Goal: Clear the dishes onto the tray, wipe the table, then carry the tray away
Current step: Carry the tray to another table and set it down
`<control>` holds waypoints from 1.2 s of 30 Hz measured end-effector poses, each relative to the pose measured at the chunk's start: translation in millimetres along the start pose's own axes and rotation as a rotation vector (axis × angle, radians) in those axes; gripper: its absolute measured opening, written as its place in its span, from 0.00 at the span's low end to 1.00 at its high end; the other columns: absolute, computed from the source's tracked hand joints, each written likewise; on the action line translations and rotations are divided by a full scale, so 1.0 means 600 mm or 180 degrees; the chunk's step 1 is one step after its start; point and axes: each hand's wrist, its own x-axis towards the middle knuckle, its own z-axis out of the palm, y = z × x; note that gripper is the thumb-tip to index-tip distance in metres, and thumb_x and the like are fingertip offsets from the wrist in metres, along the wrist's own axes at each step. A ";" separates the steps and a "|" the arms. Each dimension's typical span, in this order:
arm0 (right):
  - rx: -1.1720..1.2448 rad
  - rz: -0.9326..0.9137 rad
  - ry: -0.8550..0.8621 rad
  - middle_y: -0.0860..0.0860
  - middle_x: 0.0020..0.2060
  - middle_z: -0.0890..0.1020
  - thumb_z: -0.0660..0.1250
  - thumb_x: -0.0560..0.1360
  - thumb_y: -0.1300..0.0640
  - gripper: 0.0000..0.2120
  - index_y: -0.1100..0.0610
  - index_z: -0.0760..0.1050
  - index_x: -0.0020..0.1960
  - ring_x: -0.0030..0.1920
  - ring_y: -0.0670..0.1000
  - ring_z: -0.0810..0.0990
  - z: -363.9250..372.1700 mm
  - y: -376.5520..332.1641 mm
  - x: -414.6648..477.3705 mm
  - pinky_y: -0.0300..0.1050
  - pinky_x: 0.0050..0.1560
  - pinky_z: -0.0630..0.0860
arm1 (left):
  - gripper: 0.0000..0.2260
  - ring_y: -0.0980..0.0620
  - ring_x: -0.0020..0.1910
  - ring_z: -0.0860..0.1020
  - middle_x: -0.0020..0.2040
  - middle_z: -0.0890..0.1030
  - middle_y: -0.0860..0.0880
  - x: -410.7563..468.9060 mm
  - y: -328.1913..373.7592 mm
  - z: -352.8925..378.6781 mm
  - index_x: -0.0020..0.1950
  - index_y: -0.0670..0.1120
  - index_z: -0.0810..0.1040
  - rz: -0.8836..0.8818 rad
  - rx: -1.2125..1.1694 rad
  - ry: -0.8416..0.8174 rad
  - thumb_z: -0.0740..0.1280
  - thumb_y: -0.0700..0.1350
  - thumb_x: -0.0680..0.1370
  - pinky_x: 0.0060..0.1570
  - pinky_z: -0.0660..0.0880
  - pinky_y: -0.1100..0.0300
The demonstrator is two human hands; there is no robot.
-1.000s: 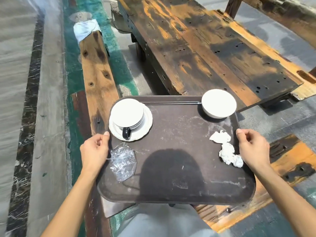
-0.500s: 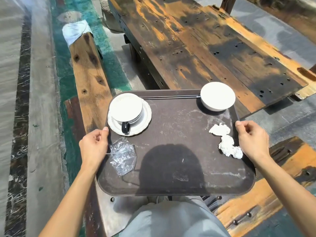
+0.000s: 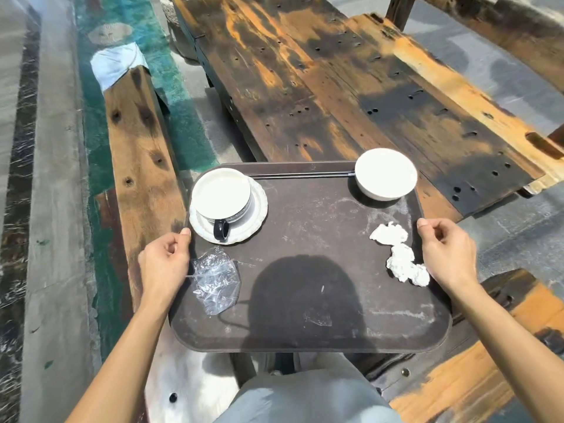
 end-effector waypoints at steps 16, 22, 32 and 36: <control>0.0096 0.0390 0.0286 0.40 0.36 0.79 0.62 0.79 0.45 0.09 0.47 0.78 0.47 0.40 0.52 0.77 -0.051 0.047 0.182 0.47 0.44 0.68 | 0.21 0.50 0.29 0.69 0.30 0.78 0.39 0.130 0.189 0.162 0.35 0.42 0.80 0.0424 -0.0029 -0.0264 0.65 0.54 0.82 0.35 0.67 0.56; 0.0127 0.0605 0.0494 0.43 0.37 0.79 0.62 0.80 0.46 0.10 0.49 0.79 0.48 0.43 0.52 0.76 -0.055 0.058 0.238 0.46 0.45 0.67 | 0.23 0.49 0.30 0.69 0.29 0.76 0.40 0.215 0.244 0.234 0.35 0.41 0.79 0.0658 0.0005 -0.0429 0.63 0.57 0.81 0.36 0.67 0.57; 0.0022 0.0994 0.0947 0.49 0.38 0.81 0.63 0.80 0.48 0.11 0.53 0.80 0.48 0.43 0.55 0.77 -0.020 0.034 0.315 0.46 0.45 0.66 | 0.23 0.51 0.28 0.66 0.23 0.68 0.52 0.408 0.349 0.353 0.34 0.44 0.77 0.1061 0.0087 -0.0923 0.64 0.59 0.81 0.35 0.66 0.58; 0.0018 0.1252 0.1243 0.42 0.35 0.78 0.63 0.80 0.48 0.10 0.51 0.79 0.46 0.42 0.53 0.76 0.011 0.001 0.338 0.44 0.45 0.64 | 0.23 0.49 0.29 0.66 0.25 0.68 0.50 0.507 0.402 0.394 0.33 0.42 0.76 0.1349 0.0003 -0.1172 0.64 0.55 0.82 0.35 0.66 0.59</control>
